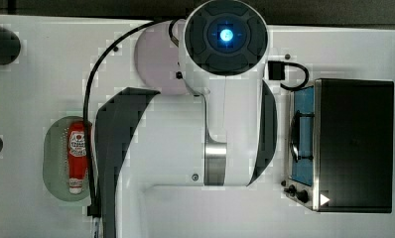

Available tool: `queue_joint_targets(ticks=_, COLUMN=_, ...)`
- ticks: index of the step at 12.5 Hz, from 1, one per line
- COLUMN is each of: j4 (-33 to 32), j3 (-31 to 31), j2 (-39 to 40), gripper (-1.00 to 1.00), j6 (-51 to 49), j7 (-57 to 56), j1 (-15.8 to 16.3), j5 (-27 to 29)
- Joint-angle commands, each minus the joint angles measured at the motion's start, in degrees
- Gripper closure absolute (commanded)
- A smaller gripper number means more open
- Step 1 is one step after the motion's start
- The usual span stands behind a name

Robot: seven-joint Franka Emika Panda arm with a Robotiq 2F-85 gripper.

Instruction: Pick ketchup from strainer and place it on the table

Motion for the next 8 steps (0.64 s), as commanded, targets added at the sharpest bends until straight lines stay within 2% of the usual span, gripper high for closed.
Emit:
queue_joint_targets(ticks=1, j4=-2.22, j3=3.70, j2=-11.23, gripper=-0.59, j6=-8.14, j7=3.83, j1=-4.48, j5=1.42)
queue_joint_targets(ticks=3, j4=-2.22, j3=4.93, j2=-11.00, gripper=-1.00, j6=-8.02, j7=3.83, j1=-4.29, j5=1.44)
queue_joint_targets(ticks=8, j4=-2.22, j3=14.04, j2=-8.83, gripper=-1.00, j6=-6.69, j7=3.83, j1=-3.06, j5=1.48)
